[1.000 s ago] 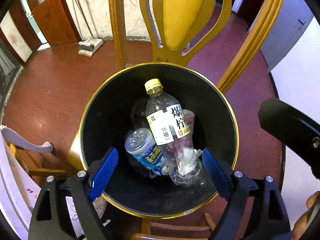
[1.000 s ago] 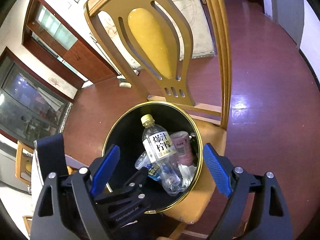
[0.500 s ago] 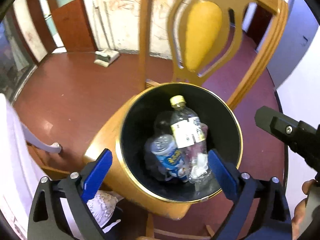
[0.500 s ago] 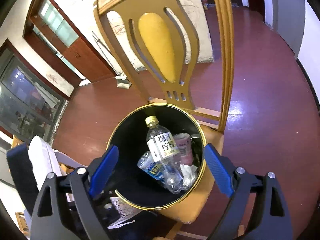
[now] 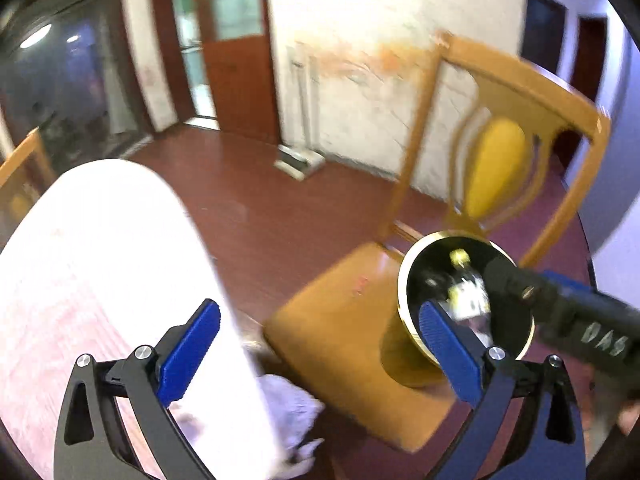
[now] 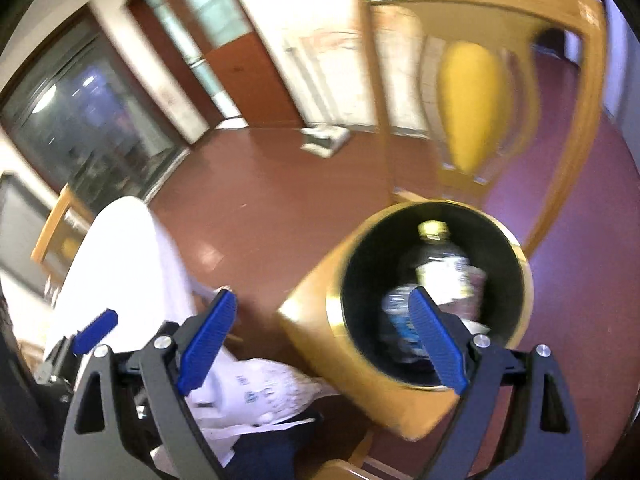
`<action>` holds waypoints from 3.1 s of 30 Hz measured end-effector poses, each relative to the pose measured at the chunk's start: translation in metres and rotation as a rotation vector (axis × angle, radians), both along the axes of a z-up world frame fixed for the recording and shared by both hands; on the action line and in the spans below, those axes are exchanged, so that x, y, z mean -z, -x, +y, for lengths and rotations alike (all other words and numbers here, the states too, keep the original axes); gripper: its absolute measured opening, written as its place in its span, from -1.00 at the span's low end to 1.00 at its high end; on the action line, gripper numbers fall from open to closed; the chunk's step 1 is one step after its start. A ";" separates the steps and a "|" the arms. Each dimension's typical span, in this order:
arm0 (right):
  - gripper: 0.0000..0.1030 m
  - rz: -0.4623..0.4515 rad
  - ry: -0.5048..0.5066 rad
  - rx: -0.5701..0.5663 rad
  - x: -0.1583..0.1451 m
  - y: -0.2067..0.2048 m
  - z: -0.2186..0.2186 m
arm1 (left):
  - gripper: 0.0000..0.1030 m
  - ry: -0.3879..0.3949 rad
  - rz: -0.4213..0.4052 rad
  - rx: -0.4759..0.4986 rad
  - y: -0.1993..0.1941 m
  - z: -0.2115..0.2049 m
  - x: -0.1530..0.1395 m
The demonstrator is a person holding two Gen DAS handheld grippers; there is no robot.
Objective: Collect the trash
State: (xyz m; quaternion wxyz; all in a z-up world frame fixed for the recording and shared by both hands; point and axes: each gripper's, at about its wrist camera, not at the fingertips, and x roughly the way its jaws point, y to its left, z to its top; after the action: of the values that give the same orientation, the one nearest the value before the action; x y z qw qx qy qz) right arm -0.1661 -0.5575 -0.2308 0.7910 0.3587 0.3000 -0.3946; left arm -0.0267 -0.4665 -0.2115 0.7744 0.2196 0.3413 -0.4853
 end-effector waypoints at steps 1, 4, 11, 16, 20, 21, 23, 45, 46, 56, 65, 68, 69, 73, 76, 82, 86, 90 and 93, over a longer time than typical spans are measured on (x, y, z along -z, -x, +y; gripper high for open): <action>0.71 -0.002 0.014 -0.042 -0.005 -0.017 0.010 | 0.88 0.018 -0.006 -0.038 -0.012 0.017 -0.008; 0.71 -0.031 0.043 -0.140 -0.019 -0.056 0.038 | 0.88 0.054 -0.037 -0.130 -0.037 0.058 -0.021; 0.72 -0.128 0.127 -0.379 -0.055 -0.134 0.115 | 0.88 0.104 -0.066 -0.442 -0.103 0.180 -0.038; 0.74 -0.186 0.156 -0.546 -0.076 -0.179 0.169 | 0.88 0.138 -0.070 -0.666 -0.132 0.266 -0.047; 0.74 -0.221 0.178 -0.669 -0.089 -0.210 0.213 | 0.88 0.173 -0.108 -0.826 -0.142 0.333 -0.061; 0.74 -0.227 0.187 -0.708 -0.094 -0.218 0.226 | 0.88 0.178 -0.122 -0.853 -0.143 0.345 -0.065; 0.74 -0.238 0.203 -0.754 -0.101 -0.226 0.244 | 0.88 0.189 -0.146 -0.903 -0.142 0.368 -0.073; 0.83 -0.358 0.426 -0.976 -0.169 -0.240 0.364 | 0.88 0.264 -0.381 -1.132 -0.095 0.499 -0.164; 0.83 -0.362 0.430 -0.980 -0.170 -0.240 0.365 | 0.88 0.270 -0.385 -1.130 -0.093 0.500 -0.167; 0.85 -0.374 0.450 -0.980 -0.173 -0.233 0.367 | 0.88 0.287 -0.429 -1.105 -0.079 0.493 -0.185; 0.85 -0.385 0.452 -0.972 -0.174 -0.229 0.364 | 0.88 0.293 -0.445 -1.088 -0.071 0.487 -0.193; 0.85 -0.390 0.450 -0.971 -0.174 -0.229 0.363 | 0.88 0.293 -0.448 -1.081 -0.068 0.482 -0.195; 0.85 -0.391 0.451 -0.969 -0.174 -0.228 0.362 | 0.88 0.295 -0.450 -1.079 -0.067 0.481 -0.195; 0.85 -0.392 0.451 -0.965 -0.175 -0.230 0.361 | 0.88 0.300 -0.453 -1.077 -0.064 0.479 -0.197; 0.85 -0.396 0.453 -0.961 -0.175 -0.228 0.360 | 0.88 0.304 -0.462 -1.076 -0.062 0.477 -0.199; 0.86 -0.410 0.462 -0.956 -0.179 -0.225 0.360 | 0.88 0.308 -0.465 -1.074 -0.058 0.475 -0.201; 0.86 -0.412 0.464 -0.955 -0.180 -0.226 0.360 | 0.88 0.314 -0.470 -1.073 -0.056 0.475 -0.202; 0.86 -0.416 0.464 -0.954 -0.181 -0.226 0.361 | 0.88 0.316 -0.473 -1.071 -0.055 0.476 -0.202; 0.86 -0.416 0.463 -0.955 -0.181 -0.227 0.361 | 0.88 0.317 -0.468 -1.070 -0.056 0.476 -0.202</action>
State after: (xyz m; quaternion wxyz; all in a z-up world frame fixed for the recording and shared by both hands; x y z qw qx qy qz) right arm 0.0605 -0.1961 -0.0499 0.9820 0.0708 0.1725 0.0305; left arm 0.0291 0.0099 -0.0092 0.9889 0.0002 0.1483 -0.0122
